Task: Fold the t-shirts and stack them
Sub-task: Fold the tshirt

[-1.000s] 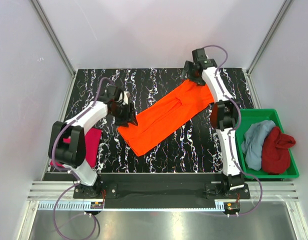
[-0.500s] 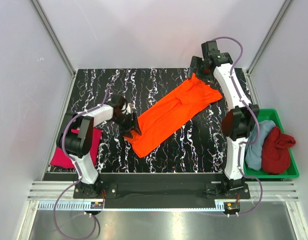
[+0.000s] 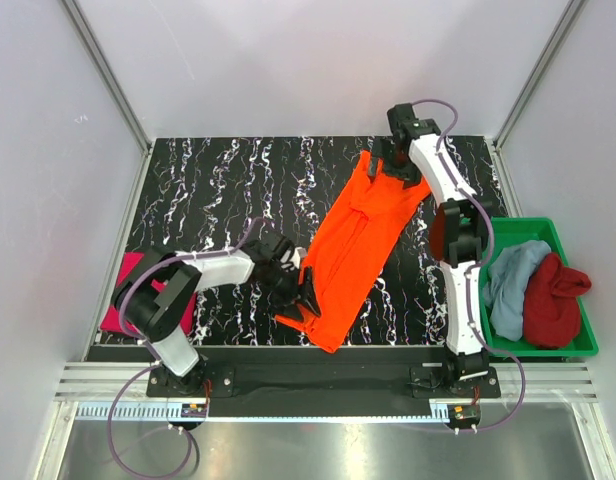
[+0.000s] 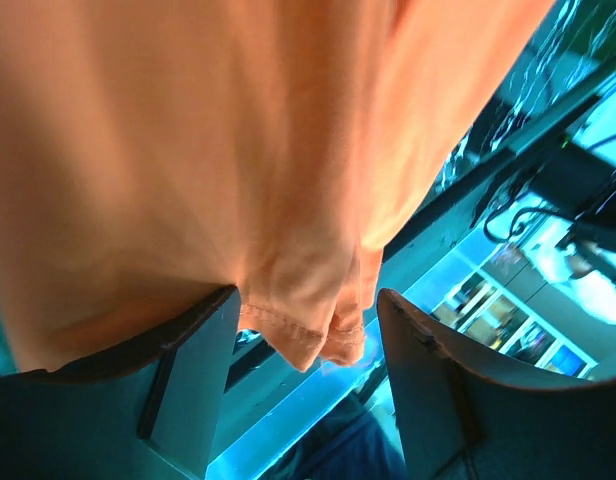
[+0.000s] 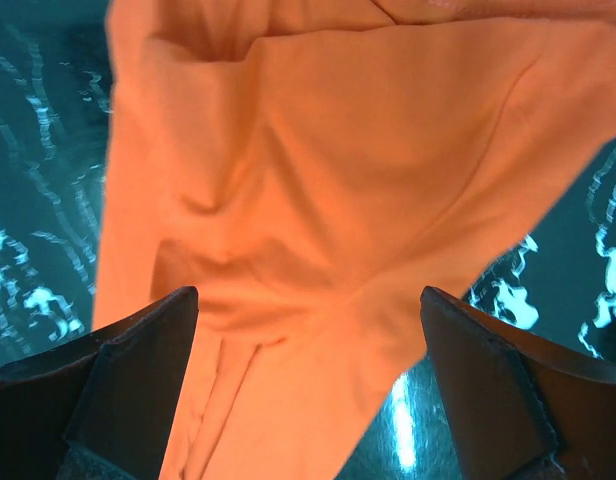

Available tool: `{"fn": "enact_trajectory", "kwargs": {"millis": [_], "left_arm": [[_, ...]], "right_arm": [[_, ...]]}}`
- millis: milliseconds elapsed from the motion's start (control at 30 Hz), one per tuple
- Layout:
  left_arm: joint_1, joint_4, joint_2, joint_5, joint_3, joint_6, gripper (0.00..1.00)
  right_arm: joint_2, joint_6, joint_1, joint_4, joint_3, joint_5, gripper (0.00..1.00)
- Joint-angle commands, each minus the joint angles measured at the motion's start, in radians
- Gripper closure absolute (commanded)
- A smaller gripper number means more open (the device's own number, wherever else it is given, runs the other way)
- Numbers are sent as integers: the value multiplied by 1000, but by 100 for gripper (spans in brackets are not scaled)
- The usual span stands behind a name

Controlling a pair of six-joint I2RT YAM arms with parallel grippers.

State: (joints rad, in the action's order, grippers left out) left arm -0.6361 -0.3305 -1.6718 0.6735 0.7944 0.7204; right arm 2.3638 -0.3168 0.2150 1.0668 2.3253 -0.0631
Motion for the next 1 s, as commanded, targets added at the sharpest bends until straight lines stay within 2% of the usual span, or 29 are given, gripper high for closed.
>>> {"fn": "enact_trajectory", "kwargs": {"millis": [0, 67, 233, 333, 500, 600, 967], "left_arm": [[-69, 15, -19, -10, 52, 25, 35], [-77, 8, -34, 15, 112, 21, 35], [-54, -162, 26, -109, 314, -117, 35], [-14, -222, 55, -144, 373, -185, 35], [107, -234, 15, -98, 385, -220, 35], [142, -235, -14, -88, 385, -245, 35], [145, -228, -69, -37, 319, -302, 35]], "right_arm": [[51, 30, -2, -13, 77, 2, 0], [92, 35, -3, -13, 101, 2, 0], [155, 30, -2, -18, 144, -40, 3], [184, 12, -2, -34, 169, -37, 5], [238, 1, -2, -45, 247, -6, 6], [233, -4, -2, -54, 259, -6, 4], [135, -61, -85, -67, 263, 60, 6]]}}
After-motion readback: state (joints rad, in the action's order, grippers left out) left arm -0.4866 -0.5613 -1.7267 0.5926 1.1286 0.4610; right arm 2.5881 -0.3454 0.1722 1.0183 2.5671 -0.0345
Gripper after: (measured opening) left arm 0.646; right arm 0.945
